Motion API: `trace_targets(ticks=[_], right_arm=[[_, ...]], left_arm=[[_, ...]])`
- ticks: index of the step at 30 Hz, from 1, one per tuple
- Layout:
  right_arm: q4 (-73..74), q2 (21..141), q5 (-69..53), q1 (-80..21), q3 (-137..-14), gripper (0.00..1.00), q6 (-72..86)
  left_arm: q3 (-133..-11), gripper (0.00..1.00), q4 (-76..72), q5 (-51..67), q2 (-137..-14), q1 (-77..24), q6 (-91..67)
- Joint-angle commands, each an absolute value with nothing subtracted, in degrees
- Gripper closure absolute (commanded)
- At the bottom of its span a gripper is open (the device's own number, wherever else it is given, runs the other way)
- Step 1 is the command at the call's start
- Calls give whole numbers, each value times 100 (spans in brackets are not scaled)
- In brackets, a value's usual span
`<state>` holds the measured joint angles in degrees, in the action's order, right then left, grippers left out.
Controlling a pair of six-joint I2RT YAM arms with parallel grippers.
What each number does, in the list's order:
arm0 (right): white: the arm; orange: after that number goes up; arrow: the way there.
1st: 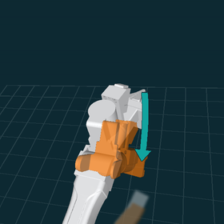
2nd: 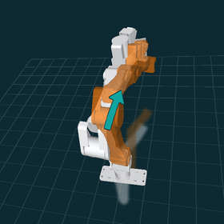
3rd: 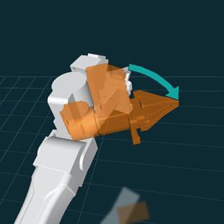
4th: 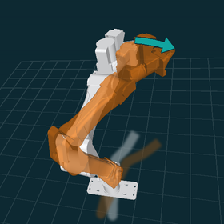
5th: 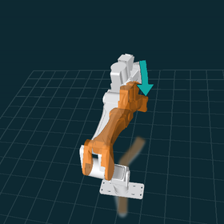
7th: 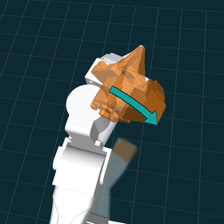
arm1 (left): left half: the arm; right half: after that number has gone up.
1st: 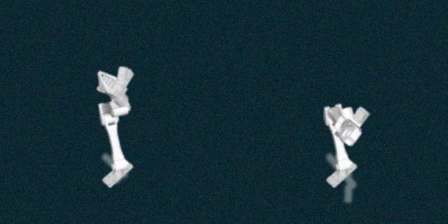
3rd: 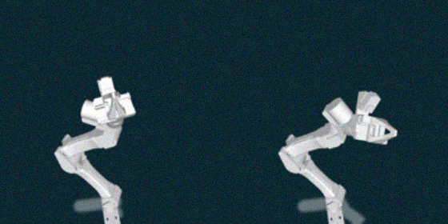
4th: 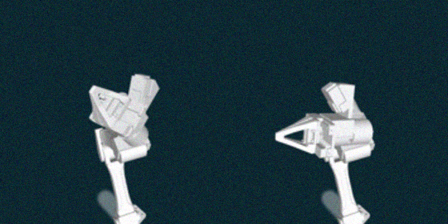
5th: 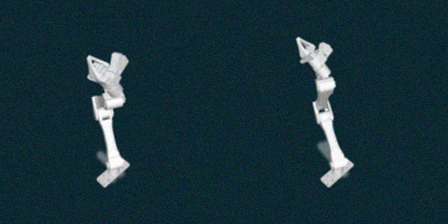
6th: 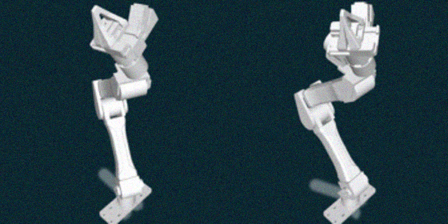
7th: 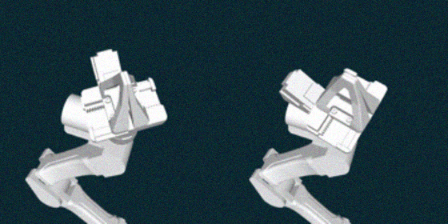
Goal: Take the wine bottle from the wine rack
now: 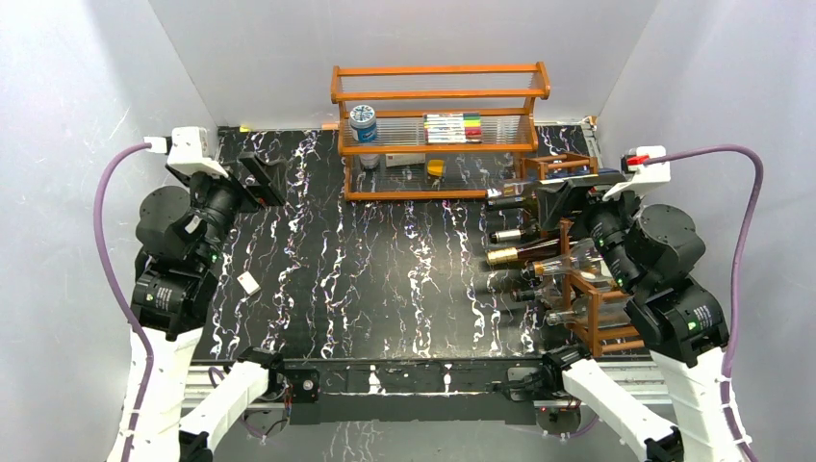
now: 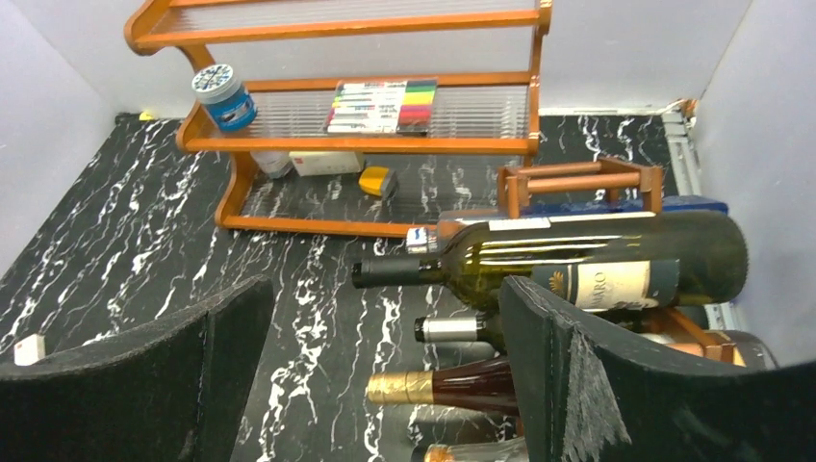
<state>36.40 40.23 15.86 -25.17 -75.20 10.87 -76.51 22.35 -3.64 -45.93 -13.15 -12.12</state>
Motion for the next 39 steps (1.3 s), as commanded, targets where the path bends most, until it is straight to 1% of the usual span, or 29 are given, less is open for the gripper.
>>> trace_targets(ticks=[1,6,11,16,19,22,26,30,32,35,39], right_arm=[[3879,3919,1768,-2756,-7637,2,1371],[4354,3879,1925,-2969,-7694,2,1514],[4673,3738,1824,-3103,-7607,2,1567],[4790,3608,1618,-3175,-7534,2,1642],[4775,3562,1514,-3198,-7484,2,1703],[4708,3524,1446,-3208,-7391,2,1749],[4622,3521,1401,-3216,-7330,2,1745],[4686,3580,1438,-3227,-7446,2,1735],[4720,3567,1459,-3228,-7508,2,1737],[4738,3479,1483,-3231,-7572,2,1769],[4741,3365,1439,-3233,-7608,2,1794]], left_arm=[[-7297,2,2253,-125,-4409,-1218,-1573],[-6943,2,2194,376,-4439,-1149,-1892],[-6582,2,1874,1144,-4681,-1100,-2378],[-6082,2,1202,2154,-5090,-1106,-3214],[-5708,2,663,2497,-5316,-1383,-3692],[-5406,2,195,2506,-5557,-2004,-4001],[-5105,2,-449,2145,-6001,-3390,-4263],[-4962,2,-1525,1857,-6662,-4753,-4370],[-5123,2,-1916,1795,-7118,-5314,-4319],[-5674,2,-1957,1624,-7844,-5962,-3884],[-6270,2,-2015,1225,-8539,-6561,-3280]])
